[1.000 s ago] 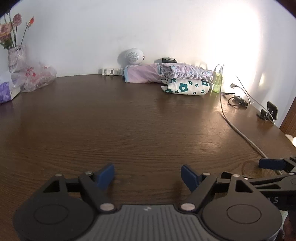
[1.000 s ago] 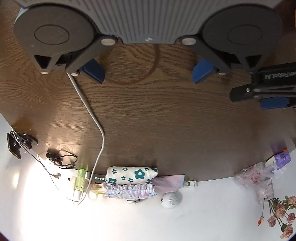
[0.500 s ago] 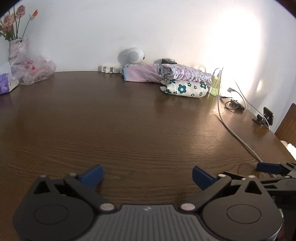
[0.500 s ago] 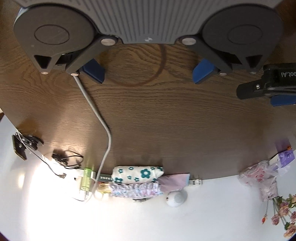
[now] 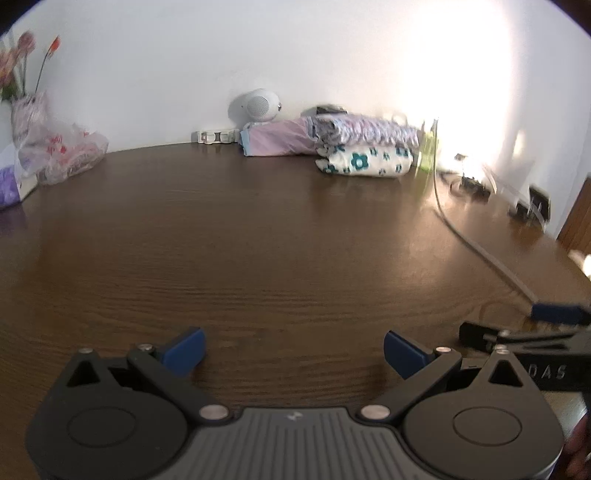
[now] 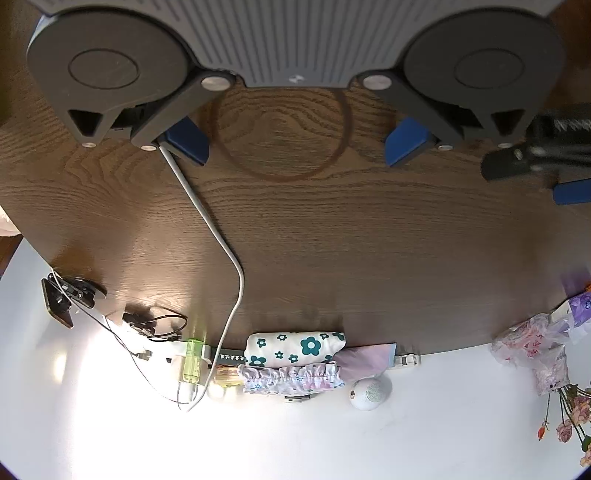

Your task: Fold clothes

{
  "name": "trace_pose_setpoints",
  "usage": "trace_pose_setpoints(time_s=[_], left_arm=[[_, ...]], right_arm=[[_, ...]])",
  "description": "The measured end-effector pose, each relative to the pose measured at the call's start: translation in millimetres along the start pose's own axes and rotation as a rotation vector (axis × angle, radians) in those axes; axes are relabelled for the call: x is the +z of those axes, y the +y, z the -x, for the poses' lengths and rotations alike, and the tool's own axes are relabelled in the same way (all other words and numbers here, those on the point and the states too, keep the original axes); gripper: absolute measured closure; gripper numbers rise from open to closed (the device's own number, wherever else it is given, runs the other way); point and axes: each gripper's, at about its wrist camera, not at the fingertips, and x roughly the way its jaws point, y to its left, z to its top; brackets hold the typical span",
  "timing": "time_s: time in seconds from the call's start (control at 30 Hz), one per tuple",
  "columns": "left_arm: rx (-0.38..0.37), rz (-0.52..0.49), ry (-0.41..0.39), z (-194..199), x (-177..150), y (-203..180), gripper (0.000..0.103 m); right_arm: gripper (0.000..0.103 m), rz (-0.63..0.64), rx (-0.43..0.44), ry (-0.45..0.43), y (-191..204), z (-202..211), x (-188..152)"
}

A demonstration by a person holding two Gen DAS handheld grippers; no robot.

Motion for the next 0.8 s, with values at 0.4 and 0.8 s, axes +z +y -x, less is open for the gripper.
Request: trace_pose_setpoints(time_s=[0.4,0.8], left_arm=[[0.007,-0.025,0.005,-0.7,-1.5,-4.4,0.0],[0.013,-0.017,0.005,3.3,-3.5,-4.2,0.0]], right_arm=[[0.001,-0.008,0.003,-0.003,-3.1,3.4,-3.2],[0.001,-0.001,0.007,-0.003,-2.4,6.4,-5.3]])
